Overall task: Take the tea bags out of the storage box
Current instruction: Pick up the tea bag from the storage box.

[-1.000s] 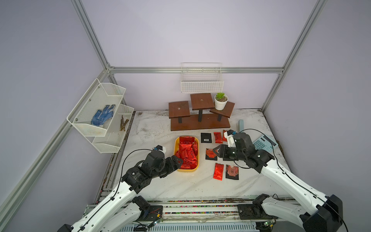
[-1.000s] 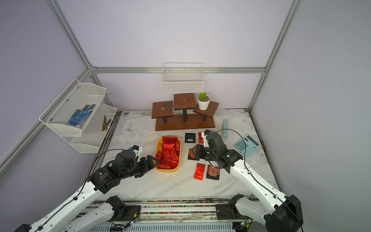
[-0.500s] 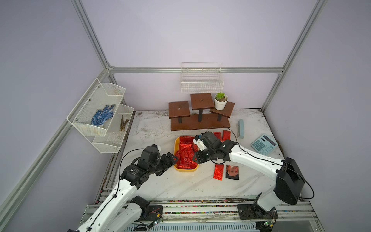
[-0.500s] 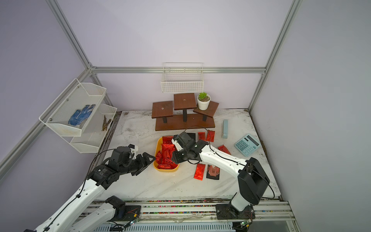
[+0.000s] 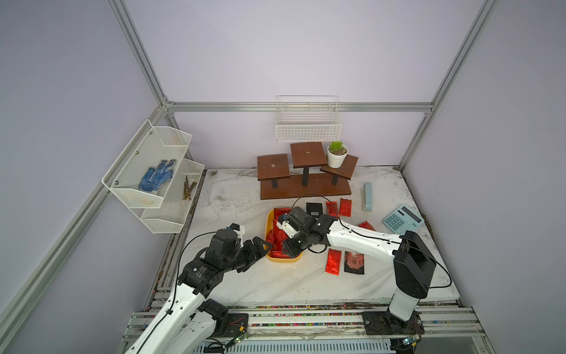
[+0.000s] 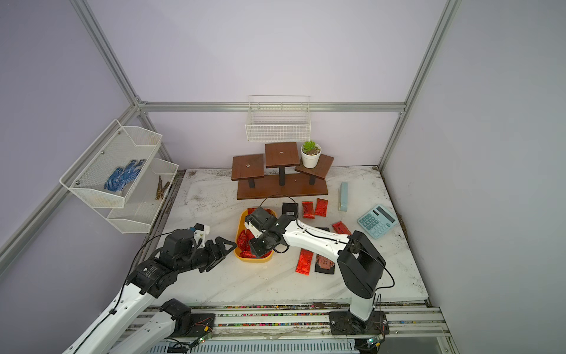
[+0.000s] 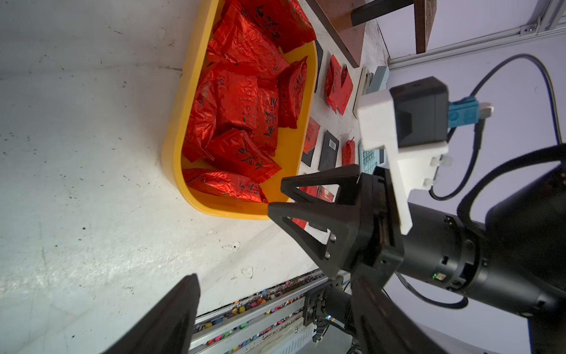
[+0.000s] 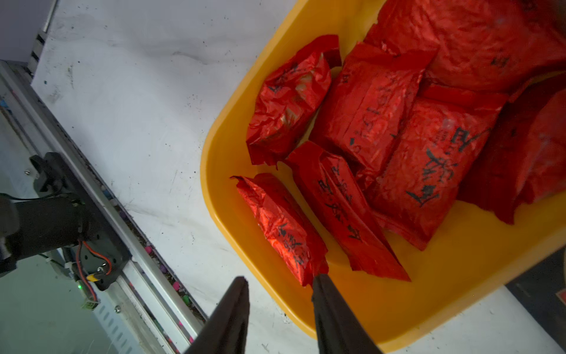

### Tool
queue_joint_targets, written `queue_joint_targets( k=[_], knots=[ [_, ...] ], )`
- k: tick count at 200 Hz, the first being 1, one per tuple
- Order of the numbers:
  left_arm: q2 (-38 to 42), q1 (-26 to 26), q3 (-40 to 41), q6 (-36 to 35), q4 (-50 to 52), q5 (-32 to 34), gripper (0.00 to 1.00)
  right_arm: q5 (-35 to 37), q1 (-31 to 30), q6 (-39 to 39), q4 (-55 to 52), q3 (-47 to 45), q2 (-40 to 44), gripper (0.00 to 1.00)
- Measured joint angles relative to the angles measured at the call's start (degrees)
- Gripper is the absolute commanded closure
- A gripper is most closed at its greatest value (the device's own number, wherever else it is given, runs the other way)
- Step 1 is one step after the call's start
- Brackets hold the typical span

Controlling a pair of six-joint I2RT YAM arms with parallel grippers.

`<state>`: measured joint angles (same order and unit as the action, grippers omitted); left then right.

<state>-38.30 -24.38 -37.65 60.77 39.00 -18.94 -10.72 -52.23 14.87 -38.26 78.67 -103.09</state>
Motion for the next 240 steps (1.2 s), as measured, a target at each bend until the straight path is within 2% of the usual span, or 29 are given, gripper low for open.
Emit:
queue_joint_targets(
  k=[50, 99, 131, 152, 162, 171, 240],
  knots=[
    [1.92, 0.0, 1.18, 0.39, 0.57, -0.07, 0.18, 4.48, -0.26, -2.86, -1.86, 1.57, -3.72, 0.56],
    [2.08, 0.0, 2.01, 1.33, -0.15, -0.15, 0.18, 4.92, -0.28, -5.38, -2.36, 3.43, -5.84, 0.57],
    [3.54, 0.0, 3.23, 2.08, -0.5, -0.13, 0.18, 4.52, -0.28, -6.36, -2.23, 4.2, -7.41, 0.69],
    [4.7, 0.0, 4.02, 2.71, -0.39, -0.13, 0.18, 3.54, -0.28, -6.73, -1.73, 4.44, -8.55, 0.83],
    [5.16, 0.0, 4.2, 2.78, -0.46, -0.11, 0.18, 3.13, -0.28, -6.75, -1.53, 4.46, -8.79, 0.94],
    [5.46, 0.0, 4.26, 2.95, -0.48, -0.11, 0.18, 2.64, -0.28, -6.4, -1.33, 4.46, -8.9, 1.0],
    [5.44, 0.0, 4.24, 3.19, -0.5, -0.11, 0.18, 1.88, -0.28, -4.81, -0.74, 4.46, -7.87, 1.0]
  ],
)
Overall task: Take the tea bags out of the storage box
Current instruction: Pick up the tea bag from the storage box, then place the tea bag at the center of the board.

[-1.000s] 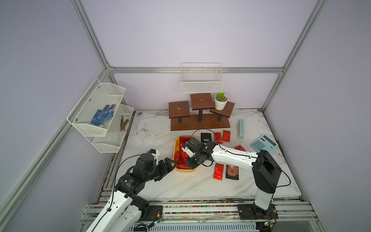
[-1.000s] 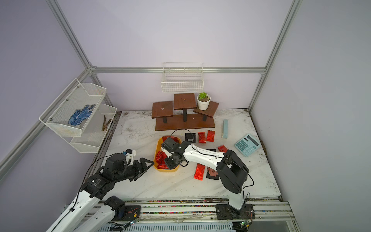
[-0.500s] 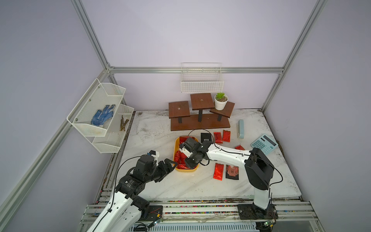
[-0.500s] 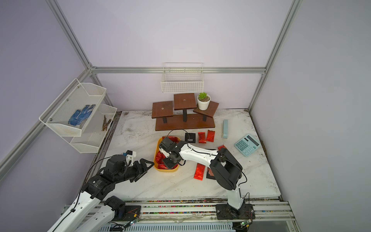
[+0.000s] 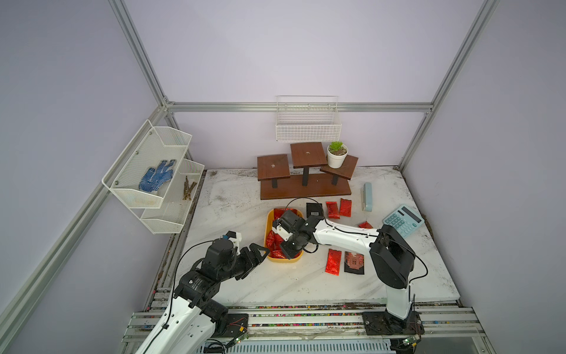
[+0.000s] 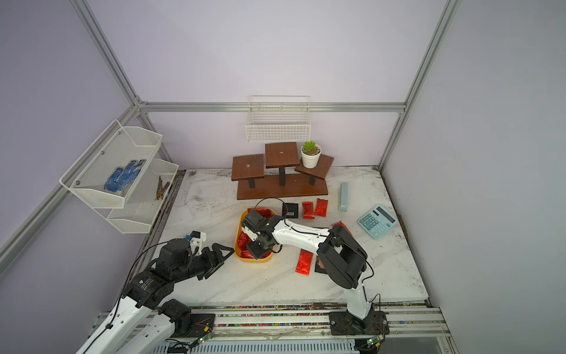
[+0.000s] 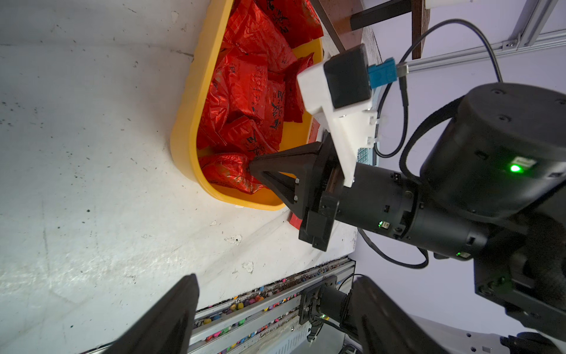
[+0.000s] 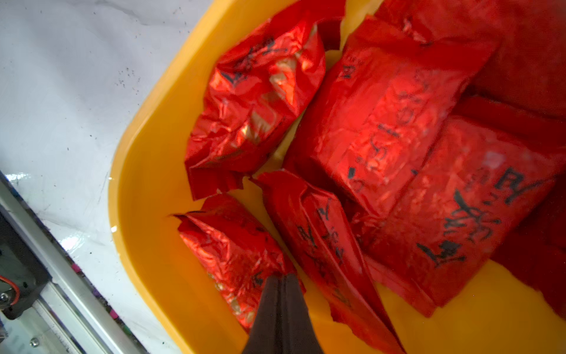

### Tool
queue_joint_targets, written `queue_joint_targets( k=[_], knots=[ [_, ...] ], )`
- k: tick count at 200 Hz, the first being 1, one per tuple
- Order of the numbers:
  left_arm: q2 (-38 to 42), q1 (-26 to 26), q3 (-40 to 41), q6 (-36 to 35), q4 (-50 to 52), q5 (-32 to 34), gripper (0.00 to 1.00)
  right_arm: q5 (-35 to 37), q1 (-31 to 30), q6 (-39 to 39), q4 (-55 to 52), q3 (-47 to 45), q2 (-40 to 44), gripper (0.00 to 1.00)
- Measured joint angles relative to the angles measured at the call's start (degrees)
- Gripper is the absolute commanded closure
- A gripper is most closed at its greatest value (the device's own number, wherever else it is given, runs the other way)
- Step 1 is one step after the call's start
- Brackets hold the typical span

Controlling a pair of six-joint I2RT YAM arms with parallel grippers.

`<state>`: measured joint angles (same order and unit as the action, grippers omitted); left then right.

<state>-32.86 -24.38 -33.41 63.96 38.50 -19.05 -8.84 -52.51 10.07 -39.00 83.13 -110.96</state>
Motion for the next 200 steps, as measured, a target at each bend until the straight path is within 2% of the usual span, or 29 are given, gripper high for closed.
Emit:
queue_joint_targets(
  k=[67, 91, 117, 143, 174, 200],
  knots=[
    [-1.03, 0.0, -0.11, -0.02, 0.02, 0.17, 0.18, 0.52, 1.16, 4.76, 0.63, -0.28, 12.55, 1.0],
    [-2.27, 0.0, -0.87, -0.02, 0.04, 0.17, 0.18, 1.79, 2.78, 7.48, 2.01, -3.1, 18.45, 1.0],
    [-3.45, 0.0, -2.16, -0.04, -0.24, 0.13, 0.18, 4.42, 6.29, 10.93, 2.82, -9.4, 26.95, 1.0],
    [-4.74, -0.26, -2.84, -0.04, -0.63, 0.11, 0.18, 7.72, 12.28, 14.25, 3.54, -16.96, 36.15, 1.0],
    [-6.84, -2.12, -3.15, -0.04, -2.27, 0.2, 0.18, 12.85, 20.22, 18.47, 4.07, -27.93, 45.46, 1.0],
    [-9.2, -4.07, -3.15, -0.02, -4.22, 0.26, 0.18, 17.29, 24.3, 21.53, 4.02, -37.0, 51.19, 1.0]
  ],
)
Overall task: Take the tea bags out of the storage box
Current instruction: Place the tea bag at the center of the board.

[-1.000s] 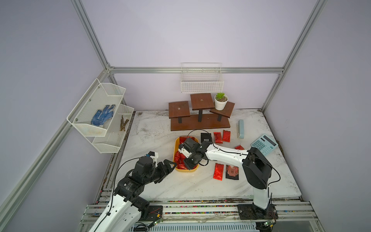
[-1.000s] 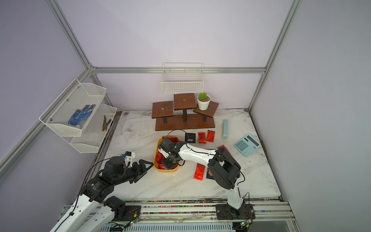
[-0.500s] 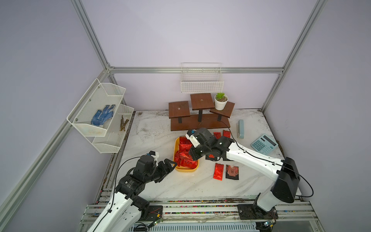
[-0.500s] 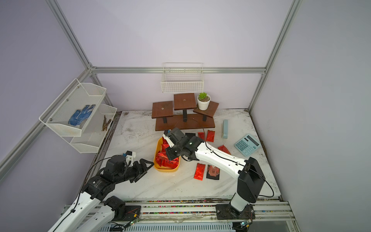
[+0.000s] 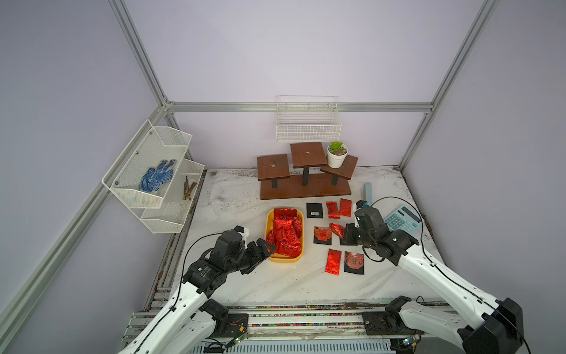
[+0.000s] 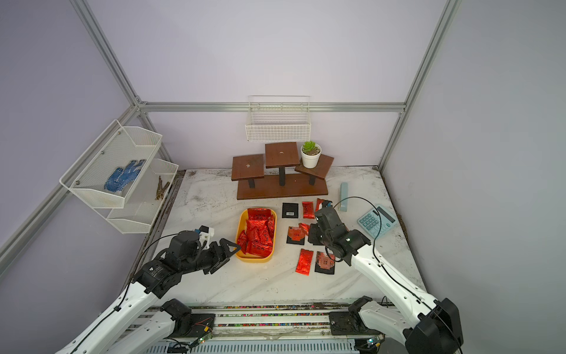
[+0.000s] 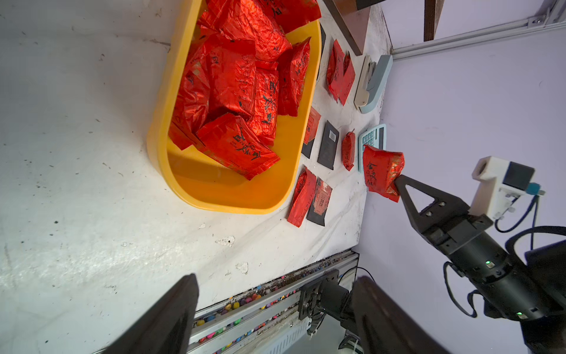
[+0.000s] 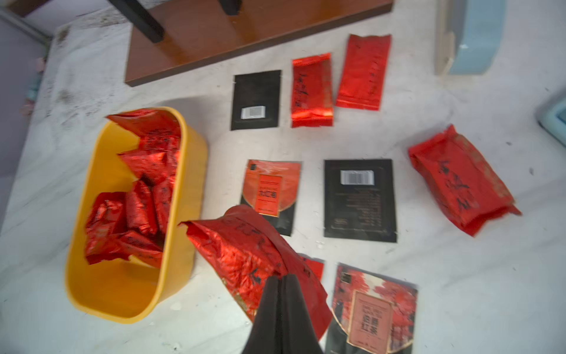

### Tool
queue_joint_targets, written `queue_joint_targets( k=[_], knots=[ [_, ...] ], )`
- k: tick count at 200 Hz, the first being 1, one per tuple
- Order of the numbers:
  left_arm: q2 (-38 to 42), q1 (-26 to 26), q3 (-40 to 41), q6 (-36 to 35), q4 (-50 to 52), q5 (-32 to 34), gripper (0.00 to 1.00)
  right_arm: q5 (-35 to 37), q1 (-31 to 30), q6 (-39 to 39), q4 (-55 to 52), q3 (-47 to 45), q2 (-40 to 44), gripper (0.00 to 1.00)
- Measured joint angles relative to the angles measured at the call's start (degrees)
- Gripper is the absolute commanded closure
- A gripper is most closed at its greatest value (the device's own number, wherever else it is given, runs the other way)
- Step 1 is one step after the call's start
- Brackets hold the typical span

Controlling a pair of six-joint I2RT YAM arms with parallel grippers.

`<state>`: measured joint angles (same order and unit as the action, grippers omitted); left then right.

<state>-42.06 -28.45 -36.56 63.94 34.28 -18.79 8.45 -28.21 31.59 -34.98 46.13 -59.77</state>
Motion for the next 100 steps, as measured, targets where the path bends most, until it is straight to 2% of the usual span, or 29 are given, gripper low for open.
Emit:
queue_joint_targets(
  k=[44, 100],
  knots=[
    [-3.3, -2.36, 0.0, 0.0, -3.5, 0.0, 0.18, 7.69, 4.76, 4.76, -0.22, -11.39, 9.51, 1.0],
    [-3.76, -2.82, 0.0, 0.02, -5.84, 0.0, 0.17, 15.85, 6.12, 12.17, -0.17, -16.04, 14.08, 1.0]
  ],
)
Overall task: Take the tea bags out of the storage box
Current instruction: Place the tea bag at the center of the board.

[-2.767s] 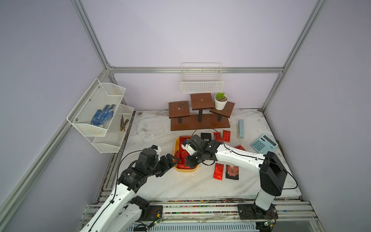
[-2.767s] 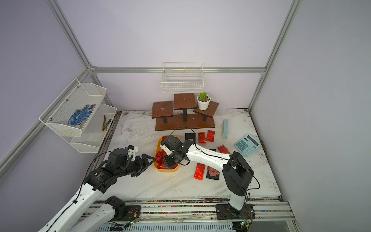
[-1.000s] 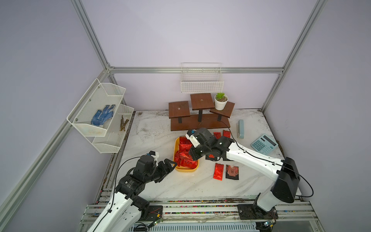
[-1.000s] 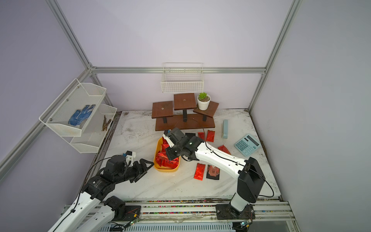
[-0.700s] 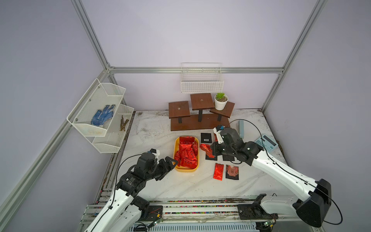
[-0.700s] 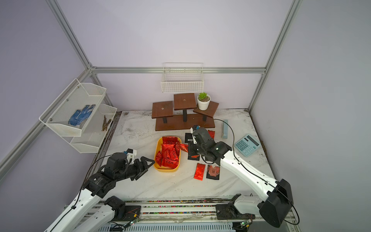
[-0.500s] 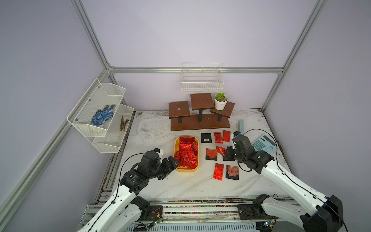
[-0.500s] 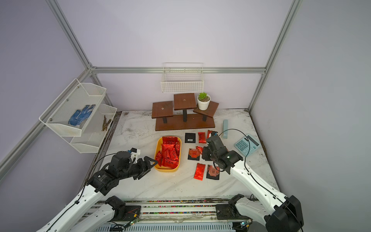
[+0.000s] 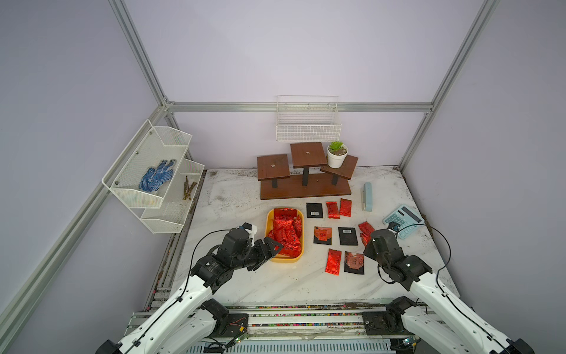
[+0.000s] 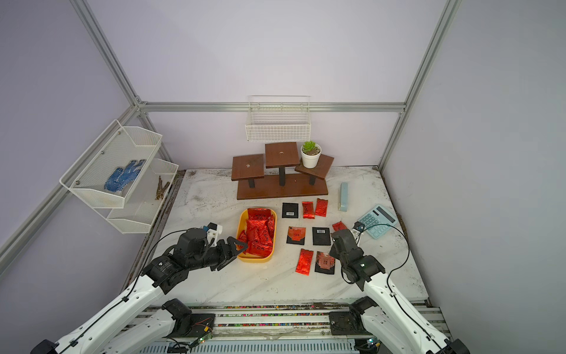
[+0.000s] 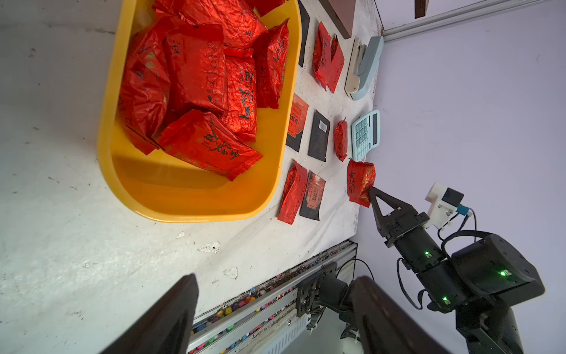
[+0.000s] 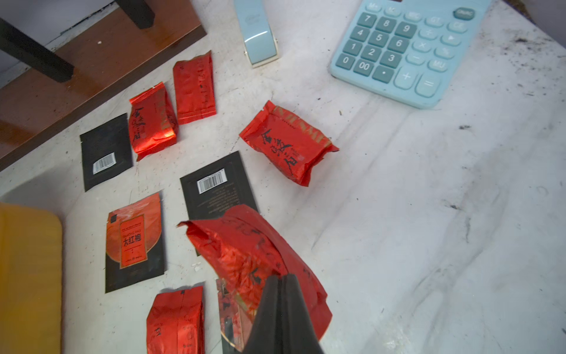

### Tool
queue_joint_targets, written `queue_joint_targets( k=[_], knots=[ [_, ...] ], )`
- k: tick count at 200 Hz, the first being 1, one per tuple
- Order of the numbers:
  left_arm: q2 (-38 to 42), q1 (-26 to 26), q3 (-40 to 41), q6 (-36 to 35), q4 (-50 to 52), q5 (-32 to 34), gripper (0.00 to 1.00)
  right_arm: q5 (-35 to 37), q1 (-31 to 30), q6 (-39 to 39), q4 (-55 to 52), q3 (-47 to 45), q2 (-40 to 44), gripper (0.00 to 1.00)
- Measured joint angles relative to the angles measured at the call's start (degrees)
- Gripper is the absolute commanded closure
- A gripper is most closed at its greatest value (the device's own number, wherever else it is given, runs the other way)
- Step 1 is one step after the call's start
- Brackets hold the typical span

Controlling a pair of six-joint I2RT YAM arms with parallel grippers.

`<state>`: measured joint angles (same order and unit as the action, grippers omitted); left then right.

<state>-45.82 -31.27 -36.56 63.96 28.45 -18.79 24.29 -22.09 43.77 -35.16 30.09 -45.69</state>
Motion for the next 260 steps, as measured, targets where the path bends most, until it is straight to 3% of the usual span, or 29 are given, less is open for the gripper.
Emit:
queue_joint_targets(
  k=[58, 96, 142, 220, 260],
  knots=[
    [0.07, -0.15, 0.0, 0.17, -0.7, 0.0, 0.17, 6.38, 0.68, 7.93, -0.87, -3.23, -0.52, 1.0],
    [0.09, -0.42, 0.0, 0.63, -1.31, -0.02, 0.17, 8.87, 0.92, 11.28, -1.77, -2.32, -5.88, 1.0],
    [0.07, -0.81, 0.0, 1.03, -1.92, -0.04, 0.17, 8.85, 0.94, 11.98, -1.77, -0.28, -11.5, 1.0],
    [-0.15, -1.05, 0.0, 1.01, -2.29, -0.04, 0.17, 3.56, 0.94, 12.39, -1.53, -0.81, -11.82, 1.0],
    [-0.35, -1.07, 0.0, 1.03, -2.29, -0.07, 0.17, 1.25, 0.94, 11.82, -1.27, -2.43, -9.31, 0.83]
  ],
)
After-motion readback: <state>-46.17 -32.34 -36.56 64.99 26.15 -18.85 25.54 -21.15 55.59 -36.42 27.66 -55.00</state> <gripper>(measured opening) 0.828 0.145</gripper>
